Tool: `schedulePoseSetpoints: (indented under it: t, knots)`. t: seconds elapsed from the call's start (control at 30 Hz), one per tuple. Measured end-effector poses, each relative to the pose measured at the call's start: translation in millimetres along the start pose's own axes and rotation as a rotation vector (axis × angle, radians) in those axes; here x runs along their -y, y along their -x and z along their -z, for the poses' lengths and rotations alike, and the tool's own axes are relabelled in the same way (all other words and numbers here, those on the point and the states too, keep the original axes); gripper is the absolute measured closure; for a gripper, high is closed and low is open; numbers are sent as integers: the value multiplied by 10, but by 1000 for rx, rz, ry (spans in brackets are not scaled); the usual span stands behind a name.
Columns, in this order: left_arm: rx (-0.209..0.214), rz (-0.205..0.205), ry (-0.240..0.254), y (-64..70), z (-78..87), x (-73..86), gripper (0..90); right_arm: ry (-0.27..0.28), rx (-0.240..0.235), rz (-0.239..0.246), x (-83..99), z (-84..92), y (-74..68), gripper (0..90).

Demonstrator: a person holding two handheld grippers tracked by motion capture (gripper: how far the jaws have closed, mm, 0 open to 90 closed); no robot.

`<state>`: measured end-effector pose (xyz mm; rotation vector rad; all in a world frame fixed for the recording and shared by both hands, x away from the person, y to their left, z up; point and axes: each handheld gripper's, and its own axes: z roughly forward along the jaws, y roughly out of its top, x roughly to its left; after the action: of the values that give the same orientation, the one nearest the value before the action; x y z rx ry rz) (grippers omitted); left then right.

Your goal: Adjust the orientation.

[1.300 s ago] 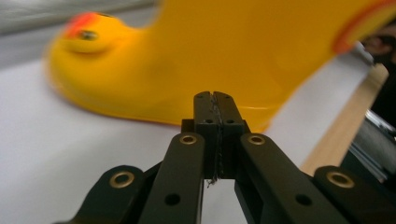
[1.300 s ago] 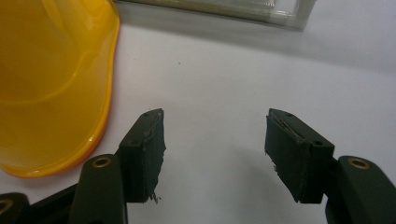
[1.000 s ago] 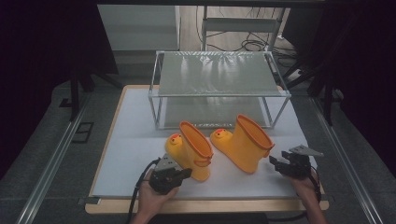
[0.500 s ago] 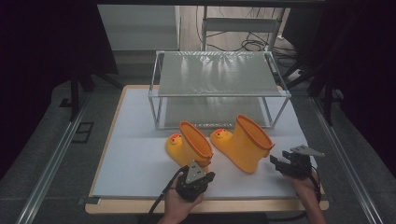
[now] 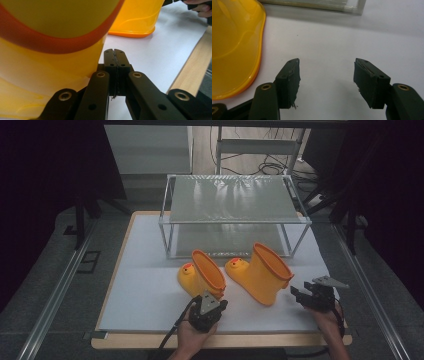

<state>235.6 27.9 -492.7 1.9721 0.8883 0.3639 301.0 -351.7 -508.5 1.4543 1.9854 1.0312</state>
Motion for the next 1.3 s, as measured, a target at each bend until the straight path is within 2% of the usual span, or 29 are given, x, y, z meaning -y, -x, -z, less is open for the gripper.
schedulePoseSetpoints:
  t: [0.1,0.4,0.43,0.6,0.67,0.7,0.73,0.83,0.9,0.97,1.0,1.03,1.1,1.13,1.2,1.23,1.3]
  knots:
    - [10,22,5,-39,63,39,900,2,-1,1,-3,6,4,386]
    - [3,55,0,-192,314,172,900,4,-8,-3,-3,21,19,394]
    - [5,71,2,-245,384,215,900,7,-7,-4,-5,25,21,395]
    - [-11,94,-1,-363,529,292,900,3,-7,-4,-1,17,31,397]
    - [-26,113,-2,-468,632,340,899,2,-8,-3,-2,17,30,398]
    - [-26,113,-2,-468,632,340,898,3,-8,-2,-3,18,29,399]
    - [-25,133,-2,-541,689,375,898,4,-9,-1,-5,19,27,399]
    - [-29,151,-4,-605,743,403,893,3,-10,-1,-5,19,27,399]
    - [-26,160,-5,-630,775,417,872,3,-10,0,-5,17,28,399]
    - [-1,189,13,-652,830,463,790,3,-9,1,-7,18,29,399]
    - [-1,189,13,-652,830,463,737,4,-10,-2,-7,21,29,399]
    - [15,193,18,-657,855,486,737,4,-10,-2,-7,21,29,399]
    - [46,205,27,-676,944,533,618,6,-11,-2,-7,24,35,398]
    - [69,224,40,-720,1040,558,607,7,-11,-3,-7,23,36,398]
    - [69,231,59,-792,1146,574,588,8,-11,-5,-8,25,40,398]
    - [69,231,59,-792,1146,574,581,8,-10,-4,-9,27,42,398]
    - [39,250,67,-939,1243,576,572,10,-11,-4,-12,29,42,398]
